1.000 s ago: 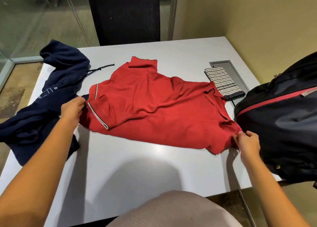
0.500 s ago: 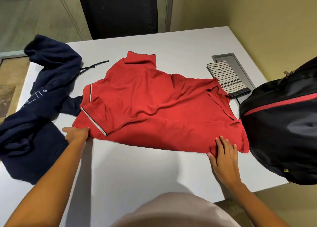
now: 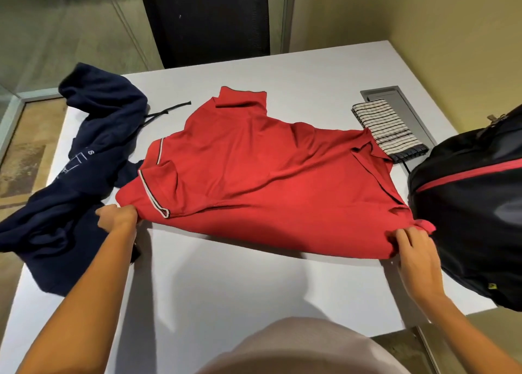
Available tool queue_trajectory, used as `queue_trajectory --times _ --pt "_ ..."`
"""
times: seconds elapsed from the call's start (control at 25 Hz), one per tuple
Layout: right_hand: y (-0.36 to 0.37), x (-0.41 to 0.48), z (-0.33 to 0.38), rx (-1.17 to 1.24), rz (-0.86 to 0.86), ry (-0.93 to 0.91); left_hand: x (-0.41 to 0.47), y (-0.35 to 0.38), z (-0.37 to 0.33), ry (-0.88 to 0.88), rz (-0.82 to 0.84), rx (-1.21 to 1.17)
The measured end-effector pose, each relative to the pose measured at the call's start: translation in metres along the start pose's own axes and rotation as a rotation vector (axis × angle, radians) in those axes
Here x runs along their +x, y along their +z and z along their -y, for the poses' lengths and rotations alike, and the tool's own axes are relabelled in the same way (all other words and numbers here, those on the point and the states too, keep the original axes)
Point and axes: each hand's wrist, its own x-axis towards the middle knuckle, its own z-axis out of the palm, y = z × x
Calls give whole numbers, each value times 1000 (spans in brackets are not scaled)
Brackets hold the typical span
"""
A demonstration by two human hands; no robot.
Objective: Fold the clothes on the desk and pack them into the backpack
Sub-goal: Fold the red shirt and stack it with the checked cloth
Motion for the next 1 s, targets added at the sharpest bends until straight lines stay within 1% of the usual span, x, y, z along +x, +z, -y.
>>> queue_trajectory --times 0.08,0.12,0.16,0.24,0.32,0.4,0.52,0.56,0.64,0.72,0.76,0.8,0.84,0.88,0.92,0.96,1.0 --pt "0 -13 7 27 17 40 -5 0 8 15 10 59" --pt "1 -19 15 73 18 22 -11 1 11 8 22 56" --pt "2 -23 25 135 28 -6 -12 2 15 5 33 25" --pt "13 -30 41 197 119 -55 -13 6 21 -44 94 -64" --pt "28 -34 43 123 183 -103 -10 8 21 -95 157 -176" --pt "35 -33 34 77 229 -122 -10 5 19 -104 135 -251" --pt "30 -43 15 75 286 -86 -15 -2 23 -80 67 -255" --pt "27 -47 12 75 285 -74 -19 -4 25 -60 52 -244" --pt "25 -55 12 77 263 -70 -29 -2 34 13 5 -121" --pt "27 -60 19 88 170 -41 -44 4 46 159 -67 14" --pt "25 -58 25 103 115 -7 -52 6 51 272 -112 71" --pt "24 -54 32 145 70 49 -59 9 54 398 -138 143" --pt "22 -51 40 208 43 148 -66 13 56 544 -129 217" --pt "20 -45 48 273 13 307 -72 17 59 704 -71 273" --pt "16 -38 54 326 -27 522 -73 23 63 841 7 312" --pt "12 -29 58 387 -34 781 -74 29 66 931 85 350" --pt "10 -23 58 467 -5 1011 -75 36 69 967 157 383"
